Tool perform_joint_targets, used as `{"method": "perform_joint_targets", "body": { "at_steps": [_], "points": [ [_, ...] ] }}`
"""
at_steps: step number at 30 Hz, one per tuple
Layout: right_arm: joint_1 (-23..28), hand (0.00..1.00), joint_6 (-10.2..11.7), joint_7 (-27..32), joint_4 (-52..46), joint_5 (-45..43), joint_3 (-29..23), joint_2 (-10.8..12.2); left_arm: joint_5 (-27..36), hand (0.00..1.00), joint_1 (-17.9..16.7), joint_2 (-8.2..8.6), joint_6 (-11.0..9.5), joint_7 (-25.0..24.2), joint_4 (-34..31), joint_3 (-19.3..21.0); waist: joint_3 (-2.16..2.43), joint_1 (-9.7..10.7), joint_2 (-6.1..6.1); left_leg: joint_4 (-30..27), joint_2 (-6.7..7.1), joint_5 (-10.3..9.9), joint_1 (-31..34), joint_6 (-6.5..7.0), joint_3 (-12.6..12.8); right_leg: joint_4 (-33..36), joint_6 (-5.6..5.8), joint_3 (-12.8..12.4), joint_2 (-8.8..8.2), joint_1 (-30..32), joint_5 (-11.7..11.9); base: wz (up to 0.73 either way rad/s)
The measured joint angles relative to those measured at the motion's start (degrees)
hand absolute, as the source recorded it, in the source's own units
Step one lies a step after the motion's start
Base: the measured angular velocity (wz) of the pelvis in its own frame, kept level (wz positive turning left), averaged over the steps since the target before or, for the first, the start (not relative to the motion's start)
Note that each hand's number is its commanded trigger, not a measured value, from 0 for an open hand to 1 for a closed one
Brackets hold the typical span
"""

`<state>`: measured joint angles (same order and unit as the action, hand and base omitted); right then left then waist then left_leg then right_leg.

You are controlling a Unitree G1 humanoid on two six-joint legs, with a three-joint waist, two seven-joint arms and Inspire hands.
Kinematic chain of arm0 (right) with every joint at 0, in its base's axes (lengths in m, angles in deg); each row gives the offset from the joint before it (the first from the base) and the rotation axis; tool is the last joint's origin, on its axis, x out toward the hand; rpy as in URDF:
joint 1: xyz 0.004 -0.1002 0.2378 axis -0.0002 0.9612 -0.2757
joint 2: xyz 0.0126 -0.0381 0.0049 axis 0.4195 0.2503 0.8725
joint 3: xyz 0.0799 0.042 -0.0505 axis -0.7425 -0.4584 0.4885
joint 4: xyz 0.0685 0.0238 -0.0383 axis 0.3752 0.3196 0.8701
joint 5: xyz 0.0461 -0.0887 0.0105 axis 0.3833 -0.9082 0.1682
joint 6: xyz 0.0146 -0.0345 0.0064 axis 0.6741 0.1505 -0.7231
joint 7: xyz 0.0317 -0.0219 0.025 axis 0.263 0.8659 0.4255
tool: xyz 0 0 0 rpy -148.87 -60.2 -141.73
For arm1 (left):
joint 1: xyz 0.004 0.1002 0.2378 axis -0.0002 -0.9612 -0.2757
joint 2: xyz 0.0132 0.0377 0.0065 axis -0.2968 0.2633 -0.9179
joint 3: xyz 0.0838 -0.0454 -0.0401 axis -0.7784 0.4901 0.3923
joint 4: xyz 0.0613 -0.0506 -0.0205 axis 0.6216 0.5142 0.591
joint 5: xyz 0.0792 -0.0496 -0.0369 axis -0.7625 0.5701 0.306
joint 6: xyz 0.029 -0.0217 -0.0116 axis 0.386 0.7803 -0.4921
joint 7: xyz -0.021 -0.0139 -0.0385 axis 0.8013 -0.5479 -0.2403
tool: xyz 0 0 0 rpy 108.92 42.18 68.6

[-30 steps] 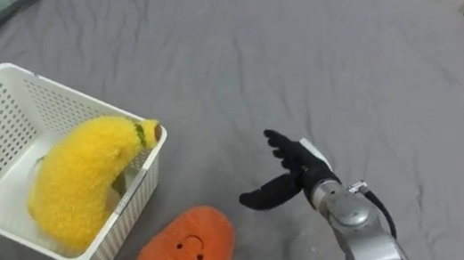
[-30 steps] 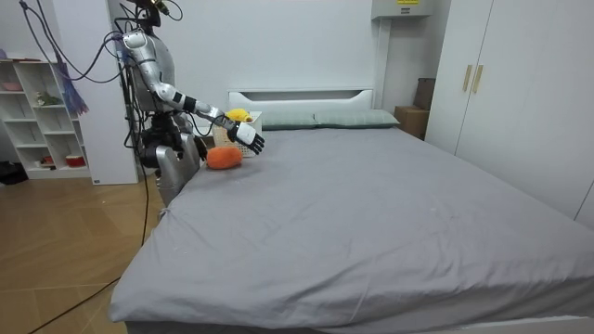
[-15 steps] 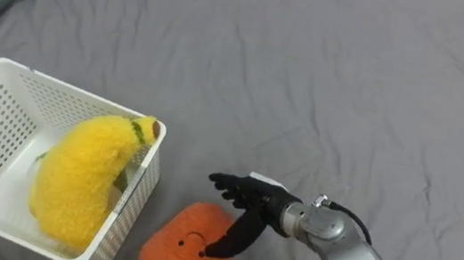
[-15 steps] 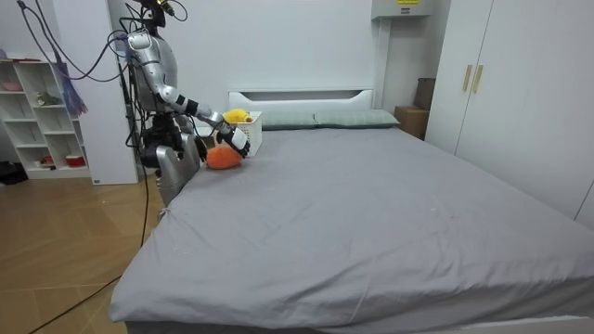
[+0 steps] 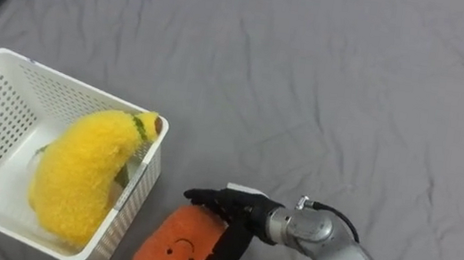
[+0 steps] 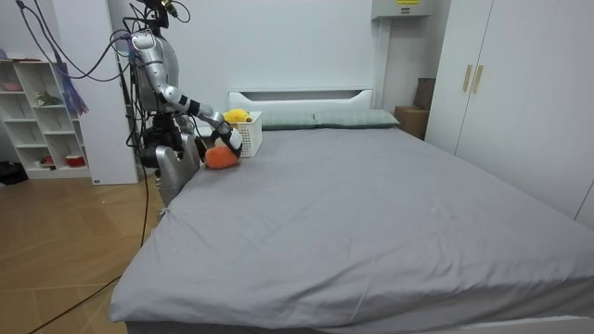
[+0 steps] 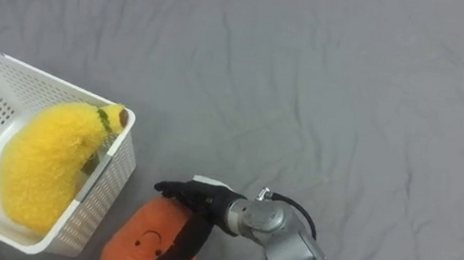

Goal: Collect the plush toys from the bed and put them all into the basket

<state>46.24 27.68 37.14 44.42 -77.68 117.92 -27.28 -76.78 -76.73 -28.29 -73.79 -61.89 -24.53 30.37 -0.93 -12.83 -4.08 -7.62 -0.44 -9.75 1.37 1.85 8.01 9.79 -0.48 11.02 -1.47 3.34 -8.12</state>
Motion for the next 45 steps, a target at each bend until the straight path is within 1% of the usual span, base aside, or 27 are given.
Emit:
{"method": "perform_joint_targets", "body": {
  "at_steps": [6, 11, 12, 14, 16, 17, 19, 23, 24, 26, 28, 31, 34, 42, 45],
  "points": [
    [0.0, 0.0, -0.7, -1.0, 0.0, -5.0, 0.9, 0.5, 1.7, 0.0, 1.3, 0.07, -0.2, 0.0, 1.8, 0.0, 0.01, -0.2, 0.04, 0.0, 0.03, 0.0, 0.0, 0.0, 0.0, 0.0, 0.0, -0.2, 0.07, 0.0, 0.0, 0.0],
    [0.0, 0.0, -0.8, -1.1, 1.3, -9.8, 2.1, 0.6, 1.8, 0.0, 2.2, 0.27, -0.6, 0.1, 3.3, 0.0, 0.01, -0.5, 0.03, -0.1, 0.02, 0.0, 0.0, 0.01, 0.4, 0.0, 0.0, 0.0, -0.2, 0.1, 0.0, 0.0],
    [0.0, 0.07, -0.9, -1.1, 1.8, -11.3, 2.1, 0.6, 2.1, 0.0, 2.2, 0.26, -0.6, 0.1, 3.3, 0.0, 0.01, -0.4, 0.04, -0.1, 0.0, 0.0, 0.0, 0.01, 0.5, 0.0, 0.0, 0.1, -0.32, 0.1, 0.0, 0.0],
    [0.0, 0.45, -1.0, -0.9, 2.2, -13.7, 2.1, 1.0, 2.1, 0.0, 2.2, 0.27, -0.6, 0.1, 3.3, 0.0, 0.01, -0.4, 0.05, -0.1, -0.04, 0.0, 0.0, 0.01, 0.6, 0.0, 0.0, 0.1, -0.29, 0.1, 0.0, 0.0],
    [0.0, 0.91, -1.1, -0.4, 3.0, -16.9, 2.1, 1.3, 2.1, 0.0, 2.2, 0.27, -0.6, 0.2, 3.3, 0.0, 0.0, -0.5, 0.07, -0.1, -0.07, 0.0, 0.0, 0.01, 0.6, 0.0, -0.03, 0.1, 0.05, 0.2, 0.0, 0.0],
    [0.0, 1.0, -1.1, -0.1, 3.1, -17.8, 2.1, 1.4, 2.1, 0.0, 2.2, 0.29, -0.6, 0.3, 3.3, 0.0, 0.0, -0.4, 0.07, -0.1, -0.07, 0.0, 0.0, 0.01, 0.6, 0.0, -0.05, 0.0, 0.06, 0.2, 0.0, 0.0],
    [0.0, 1.0, -1.2, 1.1, 3.2, -21.8, 2.1, 1.6, 2.1, 0.0, 2.2, 0.5, -0.6, 0.8, 3.2, 0.0, -0.01, -0.3, 0.08, -0.1, -0.06, 0.0, 0.1, 0.01, 0.6, 0.0, -0.09, 0.0, 0.06, 0.2, 0.1, 0.0],
    [-0.1, 1.0, -1.2, 3.3, 5.2, -23.8, 1.8, 1.6, 2.1, 0.0, 2.1, 0.55, -0.8, 1.1, 3.2, -0.2, 0.01, -0.3, 0.03, -0.1, -0.01, 0.0, 0.1, 0.01, 0.5, 0.0, -0.09, 0.1, 0.03, 0.1, 0.1, 0.01],
    [-0.1, 1.0, -1.2, 3.8, 6.3, -24.2, 1.8, 1.7, 2.1, 0.0, 2.1, 0.51, -0.8, 1.3, 3.2, -0.8, 0.01, -0.3, 0.03, -0.1, 0.02, 0.0, 0.1, 0.01, 0.4, 0.0, -0.09, 0.1, 0.03, 0.1, 0.1, 0.04],
    [-0.1, 1.0, -1.2, 4.9, 8.7, -24.3, 1.7, 1.9, 2.1, 0.0, 2.1, 0.52, -0.9, 1.7, 3.2, -1.3, 0.01, -0.3, 0.04, -0.1, 0.1, 0.0, 0.0, 0.01, -0.2, -0.1, -0.09, 0.2, -0.06, -0.2, 0.1, 0.07],
    [-0.1, 1.0, -1.2, 6.2, 10.6, -24.6, 1.5, 2.0, 2.3, 0.0, 1.5, 0.55, -2.0, 2.4, 3.2, -1.3, -0.02, -0.7, -0.02, -0.1, 0.09, 0.0, 0.0, 0.02, -0.1, 0.0, -0.08, 0.2, -0.1, -0.2, 0.1, 0.02],
    [-0.1, 1.0, -1.1, 7.3, 11.6, -24.7, 1.5, 2.2, 3.0, 0.0, 1.4, 0.55, -2.7, 2.6, 3.2, -1.4, -0.05, -0.8, -0.07, -0.1, 0.07, 0.0, 0.0, 0.02, -0.1, 0.0, -0.08, 0.3, -0.07, -0.2, 0.1, 0.0],
    [-0.1, 1.0, -1.1, 7.9, 13.0, -25.3, 1.5, 2.3, 3.0, 0.0, 1.4, 0.51, -3.5, 2.6, 3.2, -1.6, -0.07, -1.7, -0.19, -0.1, 0.04, 0.0, 0.0, 0.01, -0.1, 0.0, -0.08, 0.4, -0.02, -0.1, 0.1, 0.0],
    [-0.1, 1.0, -0.5, 9.7, 13.9, -25.2, 1.5, 2.7, 3.0, 0.0, 1.3, 0.42, -4.2, 2.6, 3.2, -1.6, -0.09, -1.9, -0.67, -0.1, 0.06, 0.0, 0.0, 0.01, -0.2, 0.0, -0.08, 0.4, -0.02, -0.1, 0.1, 0.0],
    [-0.1, 1.0, -0.4, 10.0, 14.8, -25.0, 1.5, 2.8, 3.0, 0.0, 1.0, 0.3, -4.6, 2.6, 3.2, -1.6, -0.11, -1.9, -0.68, -0.1, 0.08, 0.0, 0.0, 0.02, -0.2, 0.0, -0.08, 0.3, -0.03, -0.2, 0.1, 0.0]
  ]
}}
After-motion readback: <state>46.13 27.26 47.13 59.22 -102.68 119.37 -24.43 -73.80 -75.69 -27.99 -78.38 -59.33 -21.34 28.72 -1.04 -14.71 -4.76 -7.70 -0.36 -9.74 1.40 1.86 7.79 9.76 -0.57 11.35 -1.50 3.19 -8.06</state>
